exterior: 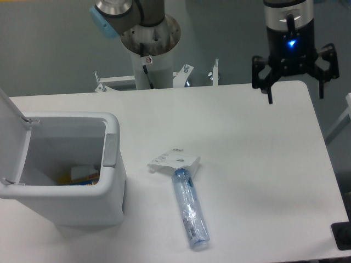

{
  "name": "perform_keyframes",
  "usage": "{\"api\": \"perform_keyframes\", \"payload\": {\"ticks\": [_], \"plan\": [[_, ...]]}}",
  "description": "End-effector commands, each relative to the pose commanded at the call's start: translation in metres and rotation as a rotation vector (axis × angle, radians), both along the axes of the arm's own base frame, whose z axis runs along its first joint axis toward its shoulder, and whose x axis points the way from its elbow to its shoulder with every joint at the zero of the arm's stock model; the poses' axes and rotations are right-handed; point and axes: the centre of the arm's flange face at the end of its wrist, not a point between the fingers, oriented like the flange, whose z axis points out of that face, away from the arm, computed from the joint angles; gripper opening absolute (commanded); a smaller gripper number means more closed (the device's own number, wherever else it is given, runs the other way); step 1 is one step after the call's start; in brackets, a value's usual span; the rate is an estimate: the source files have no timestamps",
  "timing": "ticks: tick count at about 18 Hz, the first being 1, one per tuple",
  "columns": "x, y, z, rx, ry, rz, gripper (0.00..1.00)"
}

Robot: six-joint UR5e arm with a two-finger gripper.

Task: Open the trash can

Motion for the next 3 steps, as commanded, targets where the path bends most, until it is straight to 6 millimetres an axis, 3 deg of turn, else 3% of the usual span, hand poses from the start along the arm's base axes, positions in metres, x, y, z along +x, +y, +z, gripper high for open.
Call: {"api": "perform_keyframes", "payload": {"ticks": [3], "plan": [[0.0022,-0.0019,-0.0005,-0.009,0.01,-0.009,1.0]]}}
